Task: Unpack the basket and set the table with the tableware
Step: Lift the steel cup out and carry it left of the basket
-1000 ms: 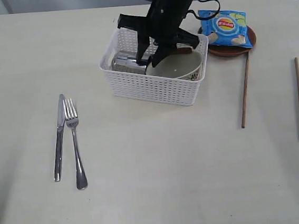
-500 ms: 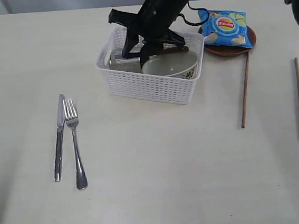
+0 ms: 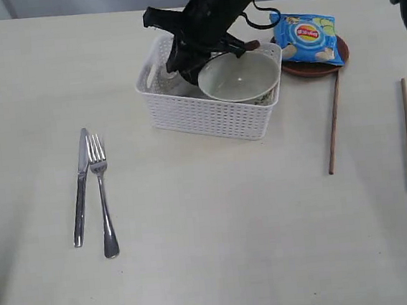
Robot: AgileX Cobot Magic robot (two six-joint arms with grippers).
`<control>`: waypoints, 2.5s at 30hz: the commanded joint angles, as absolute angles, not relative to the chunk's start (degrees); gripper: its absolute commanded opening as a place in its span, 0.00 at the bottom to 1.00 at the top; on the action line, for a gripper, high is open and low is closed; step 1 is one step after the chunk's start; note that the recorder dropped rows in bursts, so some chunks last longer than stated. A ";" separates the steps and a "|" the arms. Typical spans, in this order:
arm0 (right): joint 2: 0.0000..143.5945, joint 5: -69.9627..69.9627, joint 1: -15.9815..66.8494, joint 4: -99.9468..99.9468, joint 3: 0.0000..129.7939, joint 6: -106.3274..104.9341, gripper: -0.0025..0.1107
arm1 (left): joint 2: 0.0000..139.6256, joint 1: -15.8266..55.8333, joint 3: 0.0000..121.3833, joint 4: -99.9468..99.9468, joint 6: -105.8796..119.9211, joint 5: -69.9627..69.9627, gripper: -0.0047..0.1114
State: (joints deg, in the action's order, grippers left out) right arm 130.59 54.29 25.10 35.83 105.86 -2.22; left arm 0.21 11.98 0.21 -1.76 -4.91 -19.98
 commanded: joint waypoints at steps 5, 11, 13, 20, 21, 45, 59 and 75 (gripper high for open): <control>123.91 54.53 24.14 35.04 105.84 -7.54 0.02 | 0.00 12.24 0.00 -1.72 -4.73 -19.85 0.04; 121.11 55.93 24.14 37.20 105.84 -10.29 0.02 | 0.00 12.24 0.00 -1.72 -4.73 -19.85 0.04; 120.47 56.31 24.14 38.73 105.84 -13.17 0.02 | 0.00 12.24 0.00 -1.72 -4.73 -19.85 0.04; 118.78 58.47 25.48 41.46 107.91 -18.00 0.02 | 0.00 12.24 0.00 -1.72 -4.73 -19.85 0.04; 118.78 59.03 26.06 40.99 109.09 -18.00 0.02 | 0.00 12.24 0.00 -1.72 -4.73 -19.85 0.04; 137.80 68.78 47.63 2.69 133.95 -18.63 0.02 | 0.00 12.24 0.00 -1.72 -4.73 -19.85 0.04; 138.88 69.96 47.63 0.97 143.93 -17.97 0.02 | 0.00 12.24 0.00 -1.72 -4.73 -19.85 0.04; 138.13 69.96 47.63 13.09 143.79 -10.95 0.02 | 0.00 12.24 0.00 -1.72 -4.73 -19.85 0.04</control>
